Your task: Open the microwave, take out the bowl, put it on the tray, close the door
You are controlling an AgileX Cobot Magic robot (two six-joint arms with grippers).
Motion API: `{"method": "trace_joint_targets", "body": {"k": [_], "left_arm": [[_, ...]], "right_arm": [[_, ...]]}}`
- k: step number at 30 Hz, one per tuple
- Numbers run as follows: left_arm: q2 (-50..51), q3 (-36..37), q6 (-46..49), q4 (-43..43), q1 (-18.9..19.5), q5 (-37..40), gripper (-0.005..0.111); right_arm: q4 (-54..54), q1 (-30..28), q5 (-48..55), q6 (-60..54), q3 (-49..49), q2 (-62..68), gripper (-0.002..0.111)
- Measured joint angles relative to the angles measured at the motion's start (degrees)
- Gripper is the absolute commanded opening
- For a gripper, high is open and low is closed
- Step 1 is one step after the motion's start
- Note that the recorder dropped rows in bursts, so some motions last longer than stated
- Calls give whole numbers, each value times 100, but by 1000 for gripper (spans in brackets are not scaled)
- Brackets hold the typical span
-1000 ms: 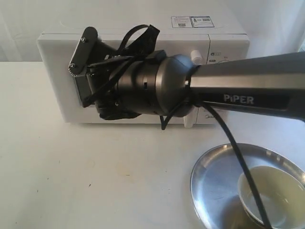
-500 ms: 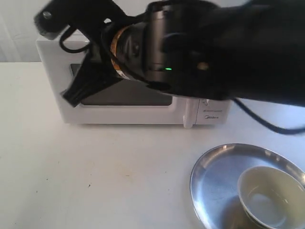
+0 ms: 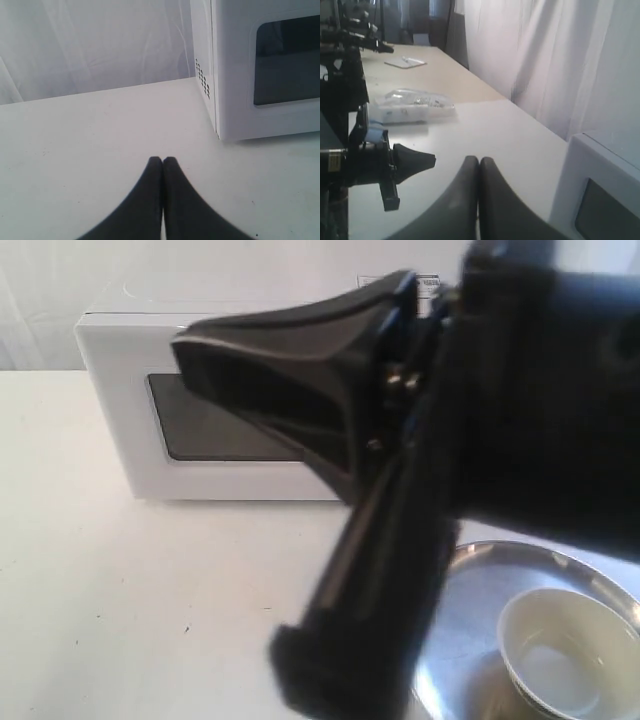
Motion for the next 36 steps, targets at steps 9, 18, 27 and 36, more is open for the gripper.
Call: {"method": "trace_joint_targets", "body": {"k": [9, 18, 27, 36], "left_arm": [[0, 0, 0, 0, 0, 0, 0], [0, 0, 0, 0, 0, 0, 0], [0, 0, 0, 0, 0, 0, 0], [0, 0, 0, 0, 0, 0, 0]], "right_arm": [[1, 0, 1143, 119, 18, -937, 0], [-1634, -611, 1598, 1403, 926, -1144, 0], [-2468, -3521, 865, 3154, 2619, -2976, 0], [-2505, -5177, 636, 3209, 4006, -4414, 0]]}}
